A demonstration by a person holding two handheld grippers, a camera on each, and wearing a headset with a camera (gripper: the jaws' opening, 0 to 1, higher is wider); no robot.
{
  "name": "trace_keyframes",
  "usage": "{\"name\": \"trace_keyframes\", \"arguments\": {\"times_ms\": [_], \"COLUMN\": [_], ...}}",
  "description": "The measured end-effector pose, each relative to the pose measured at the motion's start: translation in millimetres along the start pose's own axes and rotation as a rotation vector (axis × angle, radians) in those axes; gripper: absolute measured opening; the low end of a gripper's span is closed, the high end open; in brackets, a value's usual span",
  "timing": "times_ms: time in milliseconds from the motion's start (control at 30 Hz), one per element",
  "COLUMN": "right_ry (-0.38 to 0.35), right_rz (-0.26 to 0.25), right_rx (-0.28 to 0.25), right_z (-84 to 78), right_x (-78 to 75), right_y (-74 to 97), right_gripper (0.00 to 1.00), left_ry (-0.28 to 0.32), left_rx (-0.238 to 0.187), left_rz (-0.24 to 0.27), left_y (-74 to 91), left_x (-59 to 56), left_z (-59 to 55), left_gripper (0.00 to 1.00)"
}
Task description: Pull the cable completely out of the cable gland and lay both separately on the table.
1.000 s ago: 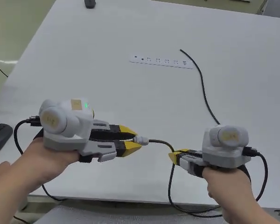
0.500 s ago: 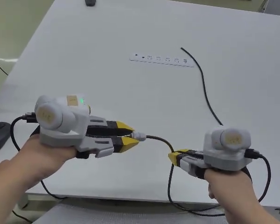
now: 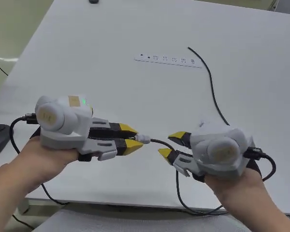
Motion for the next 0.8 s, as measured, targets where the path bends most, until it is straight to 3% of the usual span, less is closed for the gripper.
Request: {"name": "trace_keyframes", "arguments": {"times_ms": [167,267,367,800], "right_ry": [0.053,0.105,0.103,-0.039], "right_rz": [0.013,-0.003,0.000,0.002], "right_rx": [0.004,-0.002,0.000,-0.019], "right_z": [6.3,9.6,8.8,4.9], "right_x": [7.1,5.4,5.8,3.7], "right_y": [-10.4,-11.1,-11.2,-10.0], "right_gripper": [0.12,0.04,0.02,0.01], "left_ry": [0.000,-0.003,-0.004,-0.023], "left_rx": [-0.001,-0.002,-0.006,-0.003], "left_rz": [0.000,-0.001,0.001,-0.011], "left_y": [0.4,0.4,0.9,-0.8], "left_x": [0.3,0.7,1.4,0.6], "left_z": [0.0,0.3,1.4,2.2], "left_gripper": [0.15,0.15,0.15,0.15]}}
Point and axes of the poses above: the centre of the closed fingertips' face, and the gripper's own axes: y roughly backward along the fingers, x roughly to its left, z roughly out of its top, the point moved 3 cm from there along y, roughly backward along the fingers, and after that the axes turned 9 degrees about -y, right-handed, at the moved point
